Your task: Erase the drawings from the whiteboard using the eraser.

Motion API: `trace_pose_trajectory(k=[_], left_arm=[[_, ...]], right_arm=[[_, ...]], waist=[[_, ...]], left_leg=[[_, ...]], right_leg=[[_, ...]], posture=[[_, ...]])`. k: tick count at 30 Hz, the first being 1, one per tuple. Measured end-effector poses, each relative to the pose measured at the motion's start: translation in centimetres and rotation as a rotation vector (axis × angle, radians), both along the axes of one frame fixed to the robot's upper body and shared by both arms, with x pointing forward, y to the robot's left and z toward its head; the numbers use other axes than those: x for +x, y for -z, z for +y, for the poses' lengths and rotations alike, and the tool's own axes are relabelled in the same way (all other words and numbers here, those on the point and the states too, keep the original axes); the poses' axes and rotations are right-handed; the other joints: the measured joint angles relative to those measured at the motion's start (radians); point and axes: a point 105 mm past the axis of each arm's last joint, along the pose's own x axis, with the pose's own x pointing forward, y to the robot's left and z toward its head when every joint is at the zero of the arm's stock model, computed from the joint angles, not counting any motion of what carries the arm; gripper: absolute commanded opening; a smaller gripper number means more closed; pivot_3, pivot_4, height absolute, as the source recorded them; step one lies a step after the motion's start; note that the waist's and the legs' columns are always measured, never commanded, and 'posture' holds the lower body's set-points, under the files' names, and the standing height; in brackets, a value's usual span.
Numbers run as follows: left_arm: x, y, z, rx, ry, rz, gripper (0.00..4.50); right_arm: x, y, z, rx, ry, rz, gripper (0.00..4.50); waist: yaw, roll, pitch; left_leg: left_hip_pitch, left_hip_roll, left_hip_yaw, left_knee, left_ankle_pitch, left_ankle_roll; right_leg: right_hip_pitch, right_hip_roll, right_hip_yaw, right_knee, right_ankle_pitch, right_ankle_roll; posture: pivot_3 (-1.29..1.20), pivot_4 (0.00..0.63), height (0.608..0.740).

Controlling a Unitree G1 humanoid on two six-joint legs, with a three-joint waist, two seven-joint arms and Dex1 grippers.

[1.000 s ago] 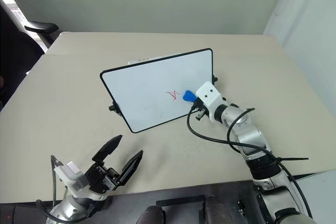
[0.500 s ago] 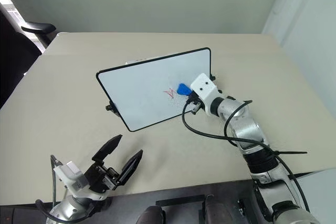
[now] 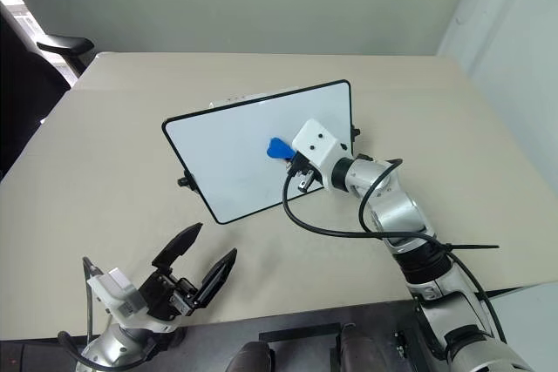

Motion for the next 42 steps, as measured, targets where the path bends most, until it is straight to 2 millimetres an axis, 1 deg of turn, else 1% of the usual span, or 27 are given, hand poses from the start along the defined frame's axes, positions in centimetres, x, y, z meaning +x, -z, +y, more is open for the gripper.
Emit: trace_pose_trajectory(k=[4, 10, 15, 19, 22, 25, 28, 30, 35, 40, 42], left_arm=[[0.0, 0.0, 0.0, 0.000, 0.000, 0.000, 4.50], [0.0, 0.0, 0.0, -0.002, 0.000, 0.001, 4.50], [0.0, -0.1, 0.1, -0.013, -0.001, 0.000, 4.50], [0.0, -0.1, 0.1, -0.015, -0.001, 0.000, 4.50], [-0.1, -0.1, 0.1, -0.015, 0.001, 0.001, 4.50], [-0.1, -0.1, 0.1, -0.016, 0.002, 0.005, 4.50], [-0.1, 0.0, 0.1, -0.016, 0.002, 0.006, 4.50], [-0.1, 0.0, 0.1, -0.016, 0.002, 0.007, 4.50], [-0.1, 0.0, 0.1, -0.016, 0.001, 0.010, 4.50], [-0.2, 0.0, 0.1, -0.016, 0.001, 0.010, 4.50], [-0.2, 0.0, 0.1, -0.016, 0.001, 0.011, 4.50]], right_arm=[[0.2, 1.3, -0.4, -0.025, 0.019, 0.034, 0.47], [0.6, 3.2, -1.8, -0.070, 0.077, 0.093, 0.47], [0.8, 3.6, -2.5, -0.094, 0.101, 0.101, 0.47], [0.8, 3.5, -2.5, -0.088, 0.104, 0.097, 0.47], [1.1, 3.0, -2.2, -0.064, 0.111, 0.088, 0.47], [1.4, 1.5, -1.9, -0.048, 0.108, 0.052, 0.47], [1.5, 0.6, -1.8, -0.032, 0.108, 0.027, 0.47], [1.5, 0.2, -1.9, -0.023, 0.110, 0.018, 0.47], [1.5, 0.0, -1.8, -0.018, 0.107, 0.013, 0.47], [1.2, -2.0, -1.1, 0.023, 0.088, -0.044, 0.47], [1.1, -2.2, -1.1, 0.034, 0.090, -0.050, 0.47]], waist=[[0.001, 0.000, 0.000], [0.003, 0.000, 0.000], [0.003, 0.000, 0.000], [0.003, 0.000, 0.000], [0.001, 0.000, 0.000], [-0.001, 0.000, 0.000], [-0.002, 0.000, 0.000], [-0.002, 0.000, 0.000], [-0.003, 0.000, 0.000], [-0.003, 0.001, 0.000], [-0.002, 0.001, 0.000]], left_leg=[[0.000, 0.000, 0.000, 0.001, 0.001, -0.001], [0.001, 0.000, 0.000, 0.001, 0.002, -0.003], [0.001, 0.000, 0.000, 0.001, 0.002, -0.004], [0.001, 0.000, 0.000, 0.001, 0.002, -0.004], [0.000, 0.000, 0.000, 0.001, 0.002, -0.004], [-0.001, 0.000, 0.000, 0.000, 0.003, -0.004], [-0.001, 0.000, 0.000, 0.000, 0.003, -0.004], [-0.001, 0.000, 0.000, 0.000, 0.003, -0.005], [-0.001, 0.000, 0.000, 0.000, 0.003, -0.005], [-0.001, 0.000, 0.000, 0.000, 0.003, -0.005], [-0.002, 0.000, 0.000, 0.000, 0.003, -0.005]], right_leg=[[0.001, 0.000, 0.000, 0.000, 0.000, 0.000], [0.002, 0.000, 0.000, 0.000, 0.001, -0.002], [0.002, 0.000, 0.000, 0.000, 0.001, -0.002], [0.002, 0.000, 0.000, 0.000, 0.002, -0.002], [0.001, 0.000, 0.000, 0.000, 0.002, -0.003], [-0.001, 0.001, 0.000, 0.001, 0.002, -0.003], [-0.001, 0.001, 0.000, 0.001, 0.002, -0.003], [-0.001, 0.001, 0.000, 0.001, 0.002, -0.003], [-0.001, 0.001, 0.000, 0.001, 0.002, -0.004], [-0.001, 0.001, 0.000, 0.000, 0.002, -0.004], [-0.002, 0.000, 0.000, 0.000, 0.002, -0.004]], posture=[[0.00, 0.150, 0.740], [0.00, 0.150, 0.740], [0.00, 0.150, 0.740], [0.00, 0.150, 0.740], [0.00, 0.150, 0.740], [0.00, 0.150, 0.740], [0.00, 0.150, 0.740], [0.00, 0.150, 0.740], [0.00, 0.150, 0.740], [0.00, 0.150, 0.740], [0.00, 0.150, 0.740]])
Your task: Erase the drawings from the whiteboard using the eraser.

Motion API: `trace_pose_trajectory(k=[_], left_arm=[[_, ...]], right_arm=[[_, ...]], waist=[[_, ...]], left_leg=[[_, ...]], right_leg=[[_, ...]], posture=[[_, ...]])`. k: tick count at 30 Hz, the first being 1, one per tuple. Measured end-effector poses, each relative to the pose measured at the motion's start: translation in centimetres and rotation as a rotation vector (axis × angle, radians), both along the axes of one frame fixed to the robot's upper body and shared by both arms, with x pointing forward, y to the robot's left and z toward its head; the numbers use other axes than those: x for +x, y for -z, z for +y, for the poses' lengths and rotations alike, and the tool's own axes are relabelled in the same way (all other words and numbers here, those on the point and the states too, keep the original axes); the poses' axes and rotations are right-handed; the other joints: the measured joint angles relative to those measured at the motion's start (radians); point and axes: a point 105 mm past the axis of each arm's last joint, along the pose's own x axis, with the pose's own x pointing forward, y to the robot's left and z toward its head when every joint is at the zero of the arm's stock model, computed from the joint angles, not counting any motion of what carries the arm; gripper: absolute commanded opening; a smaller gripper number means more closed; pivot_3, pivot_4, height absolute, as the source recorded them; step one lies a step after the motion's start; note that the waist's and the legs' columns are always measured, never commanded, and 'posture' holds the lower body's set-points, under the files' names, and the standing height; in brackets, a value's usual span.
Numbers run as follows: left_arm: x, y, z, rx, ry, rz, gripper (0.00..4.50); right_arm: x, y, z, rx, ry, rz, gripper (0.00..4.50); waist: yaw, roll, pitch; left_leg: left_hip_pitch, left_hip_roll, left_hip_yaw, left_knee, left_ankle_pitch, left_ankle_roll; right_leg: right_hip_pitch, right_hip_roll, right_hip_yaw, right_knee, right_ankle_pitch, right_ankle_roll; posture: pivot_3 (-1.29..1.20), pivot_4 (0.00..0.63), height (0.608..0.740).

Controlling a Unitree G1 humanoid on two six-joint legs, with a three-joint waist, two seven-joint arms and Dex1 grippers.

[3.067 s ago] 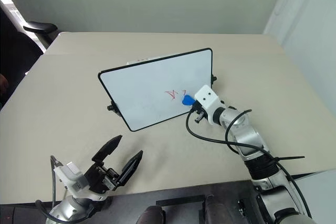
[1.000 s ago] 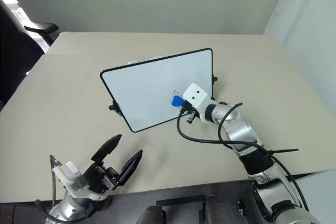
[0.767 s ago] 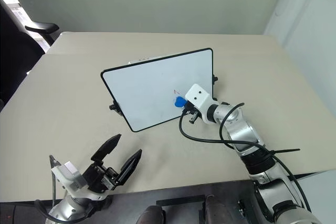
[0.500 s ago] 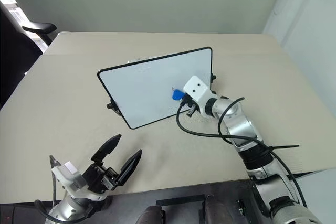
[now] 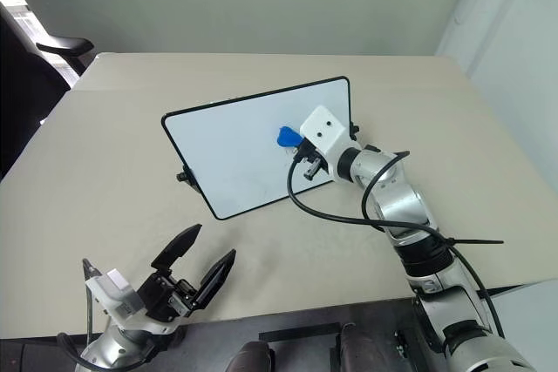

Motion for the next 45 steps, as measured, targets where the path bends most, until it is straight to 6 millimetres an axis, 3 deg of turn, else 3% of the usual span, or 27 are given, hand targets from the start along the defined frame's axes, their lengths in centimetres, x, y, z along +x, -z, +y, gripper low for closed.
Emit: trace_pose_trajectory(k=[9, 20, 29, 39, 45], left_arm=[[0.0, 0.0, 0.0, 0.000, 0.001, 0.000, 4.50], [0.1, 0.0, 0.0, -0.001, 0.000, 0.000, 4.50], [0.1, -0.1, 0.0, -0.002, 0.000, -0.002, 4.50], [0.2, -0.2, 0.1, -0.006, -0.002, -0.007, 4.50], [0.2, -0.2, 0.2, -0.009, -0.004, -0.008, 4.50]], right_arm=[[-0.1, 0.6, 0.0, -0.005, -0.008, 0.000, 0.47], [-0.4, 5.8, -0.8, -0.078, 0.009, 0.130, 0.47], [-0.3, 7.8, -1.1, -0.140, 0.005, 0.152, 0.47], [-0.6, 5.9, 1.0, -0.078, -0.068, 0.089, 0.47], [-0.3, 5.2, 0.7, -0.051, -0.058, 0.077, 0.47]], waist=[[0.000, 0.000, 0.000], [0.001, -0.001, 0.000], [0.001, -0.001, 0.000], [-0.001, -0.001, 0.000], [0.000, -0.001, 0.000]], left_leg=[[-0.003, 0.000, 0.000, 0.001, 0.000, -0.001], [-0.003, 0.000, -0.001, 0.001, 0.001, -0.001], [-0.003, 0.000, -0.001, 0.001, 0.001, -0.001], [-0.003, 0.000, -0.001, 0.001, 0.001, -0.001], [-0.004, 0.000, -0.001, 0.001, 0.002, -0.002]], right_leg=[[-0.003, 0.000, 0.000, 0.000, 0.000, 0.000], [-0.002, 0.000, 0.000, 0.000, 0.001, 0.001], [-0.002, -0.001, 0.000, 0.000, 0.001, 0.001], [-0.003, -0.001, 0.000, 0.000, 0.002, 0.002], [-0.003, -0.001, 0.000, 0.000, 0.002, 0.002]], posture=[[0.00, 0.150, 0.740], [0.00, 0.150, 0.740], [0.00, 0.150, 0.740], [0.00, 0.150, 0.740], [0.00, 0.150, 0.740]])
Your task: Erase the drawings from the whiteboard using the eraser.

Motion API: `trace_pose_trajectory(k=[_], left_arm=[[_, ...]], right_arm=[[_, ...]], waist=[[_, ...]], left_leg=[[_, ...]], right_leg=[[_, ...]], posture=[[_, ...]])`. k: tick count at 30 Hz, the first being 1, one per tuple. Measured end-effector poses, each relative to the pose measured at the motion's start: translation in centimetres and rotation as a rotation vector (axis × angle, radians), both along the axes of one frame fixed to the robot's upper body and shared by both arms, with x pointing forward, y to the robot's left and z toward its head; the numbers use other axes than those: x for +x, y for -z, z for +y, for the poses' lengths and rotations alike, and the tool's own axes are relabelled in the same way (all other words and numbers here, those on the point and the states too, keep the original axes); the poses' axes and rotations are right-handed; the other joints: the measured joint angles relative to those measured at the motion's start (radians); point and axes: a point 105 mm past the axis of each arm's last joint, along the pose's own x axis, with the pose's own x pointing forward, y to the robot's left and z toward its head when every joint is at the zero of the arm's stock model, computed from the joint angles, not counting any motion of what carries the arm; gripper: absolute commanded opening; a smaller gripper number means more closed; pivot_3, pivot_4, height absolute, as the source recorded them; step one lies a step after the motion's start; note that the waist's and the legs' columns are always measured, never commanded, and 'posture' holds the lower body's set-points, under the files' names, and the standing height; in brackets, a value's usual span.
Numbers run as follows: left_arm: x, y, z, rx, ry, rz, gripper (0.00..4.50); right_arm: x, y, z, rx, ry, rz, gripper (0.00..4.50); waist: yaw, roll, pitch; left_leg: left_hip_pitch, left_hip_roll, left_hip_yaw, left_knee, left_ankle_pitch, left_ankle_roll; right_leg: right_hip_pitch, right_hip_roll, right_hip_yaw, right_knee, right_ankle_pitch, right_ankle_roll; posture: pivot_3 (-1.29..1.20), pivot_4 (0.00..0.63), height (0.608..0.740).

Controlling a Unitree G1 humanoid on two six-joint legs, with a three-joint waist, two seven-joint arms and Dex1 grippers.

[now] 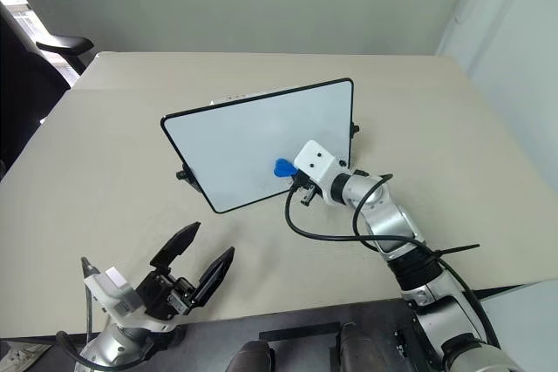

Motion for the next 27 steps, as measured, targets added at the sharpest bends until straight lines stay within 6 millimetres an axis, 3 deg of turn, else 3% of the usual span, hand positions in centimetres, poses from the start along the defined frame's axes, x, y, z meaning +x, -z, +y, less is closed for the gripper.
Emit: trace_pose_trajectory(k=[12, 20, 27], left_arm=[[-0.1, 0.0, 0.1, -0.001, -0.002, 0.003, 4.50], [-0.3, -0.2, -0.1, 0.001, 0.002, -0.003, 4.50], [-0.4, -0.1, -0.1, -0.001, 0.003, 0.002, 4.50]], right_arm=[[0.6, -0.8, -1.2, 0.009, 0.036, -0.027, 0.47], [1.1, -1.2, -3.5, -0.061, 0.073, -0.086, 0.47], [1.0, -1.1, -2.8, -0.065, 0.061, -0.090, 0.47]], waist=[[0.003, 0.000, 0.000], [0.009, 0.000, 0.000], [0.007, 0.000, 0.000]], left_leg=[[-0.001, 0.000, 0.000, 0.000, 0.003, -0.005], [-0.002, 0.000, 0.000, 0.001, 0.003, -0.006], [-0.001, 0.000, 0.000, 0.001, 0.003, -0.006]], right_leg=[[0.000, 0.000, 0.000, 0.000, 0.001, -0.002], [0.000, 0.000, 0.000, 0.000, 0.002, -0.002], [0.000, 0.000, 0.000, 0.000, 0.002, -0.002]], posture=[[0.00, 0.150, 0.740], [0.00, 0.150, 0.740], [0.00, 0.150, 0.740]])
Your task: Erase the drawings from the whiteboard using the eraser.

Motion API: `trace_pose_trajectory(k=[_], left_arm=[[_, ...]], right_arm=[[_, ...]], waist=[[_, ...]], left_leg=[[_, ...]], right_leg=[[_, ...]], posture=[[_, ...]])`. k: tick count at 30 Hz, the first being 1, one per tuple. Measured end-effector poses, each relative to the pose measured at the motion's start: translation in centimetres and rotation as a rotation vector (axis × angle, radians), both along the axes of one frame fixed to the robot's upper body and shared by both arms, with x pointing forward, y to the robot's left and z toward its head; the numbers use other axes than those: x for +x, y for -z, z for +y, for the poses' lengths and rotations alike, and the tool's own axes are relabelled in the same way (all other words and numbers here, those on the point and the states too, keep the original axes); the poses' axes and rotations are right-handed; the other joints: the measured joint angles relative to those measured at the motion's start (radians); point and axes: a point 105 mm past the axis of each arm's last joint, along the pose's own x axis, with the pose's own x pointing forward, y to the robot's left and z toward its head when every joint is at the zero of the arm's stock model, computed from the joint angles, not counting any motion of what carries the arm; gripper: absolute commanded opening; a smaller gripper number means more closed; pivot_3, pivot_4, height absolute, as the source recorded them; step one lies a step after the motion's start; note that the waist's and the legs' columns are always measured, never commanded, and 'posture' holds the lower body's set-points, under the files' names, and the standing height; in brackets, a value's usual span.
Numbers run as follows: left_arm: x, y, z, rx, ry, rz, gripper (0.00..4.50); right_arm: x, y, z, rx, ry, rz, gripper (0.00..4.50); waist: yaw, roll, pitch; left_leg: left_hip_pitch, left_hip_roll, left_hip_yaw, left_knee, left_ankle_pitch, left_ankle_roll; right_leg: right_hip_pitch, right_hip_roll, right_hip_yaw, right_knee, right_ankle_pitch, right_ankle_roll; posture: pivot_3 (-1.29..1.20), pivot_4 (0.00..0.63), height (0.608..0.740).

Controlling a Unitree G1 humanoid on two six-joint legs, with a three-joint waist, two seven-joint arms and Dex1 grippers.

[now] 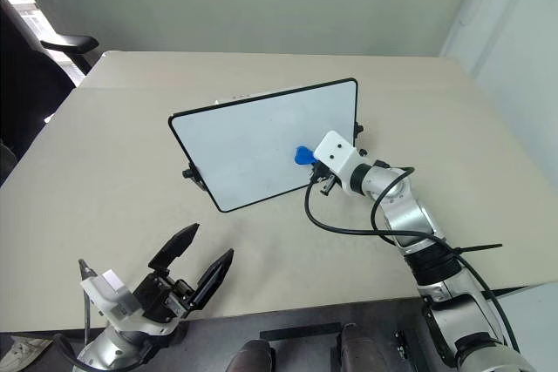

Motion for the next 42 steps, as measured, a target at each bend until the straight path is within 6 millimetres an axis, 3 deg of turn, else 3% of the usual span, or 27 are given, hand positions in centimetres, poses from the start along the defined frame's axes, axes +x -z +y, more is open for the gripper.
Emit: trace_pose_trajectory(k=[8, 17, 23, 28, 42], left_arm=[[0.0, 0.0, 0.0, 0.000, 0.001, -0.001, 4.50], [0.1, -0.1, 0.0, 0.000, 0.001, -0.006, 4.50], [0.1, -0.2, 0.1, 0.002, -0.003, -0.010, 4.50], [0.1, -0.2, 0.1, 0.002, -0.002, -0.010, 4.50], [0.1, -0.1, -0.1, 0.000, 0.003, -0.006, 4.50]], right_arm=[[-0.8, -0.4, 2.0, 0.019, -0.062, -0.010, 0.47], [-1.3, -4.2, 3.7, 0.047, -0.119, -0.111, 0.47], [-1.8, -4.8, 4.0, 0.056, -0.137, -0.123, 0.47], [-1.7, -4.3, 3.8, 0.047, -0.128, -0.104, 0.47], [-1.4, 1.2, 1.2, -0.070, -0.040, 0.059, 0.47]], waist=[[-0.010, 0.000, 0.000], [-0.007, 0.000, 0.000], [-0.005, 0.000, 0.000], [-0.005, 0.000, 0.000], [-0.003, 0.000, 0.000]], left_leg=[[-0.001, 0.000, 0.000, -0.001, 0.000, 0.000], [-0.003, 0.000, 0.000, -0.001, 0.000, 0.000], [-0.004, 0.000, 0.000, -0.001, 0.000, 0.000], [-0.003, 0.000, -0.001, -0.001, 0.000, 0.000], [-0.003, 0.000, -0.001, 0.001, 0.001, -0.001]], right_leg=[[-0.002, 0.000, 0.000, 0.000, 0.000, 0.001], [-0.004, 0.000, 0.000, 0.000, 0.000, 0.001], [-0.004, 0.000, 0.000, -0.001, 0.000, 0.001], [-0.004, 0.000, 0.000, -0.001, 0.000, 0.001], [-0.002, 0.000, 0.000, 0.000, 0.001, 0.002]], posture=[[0.00, 0.150, 0.740], [0.00, 0.150, 0.740], [0.00, 0.150, 0.740], [0.00, 0.150, 0.740], [0.00, 0.150, 0.740]])
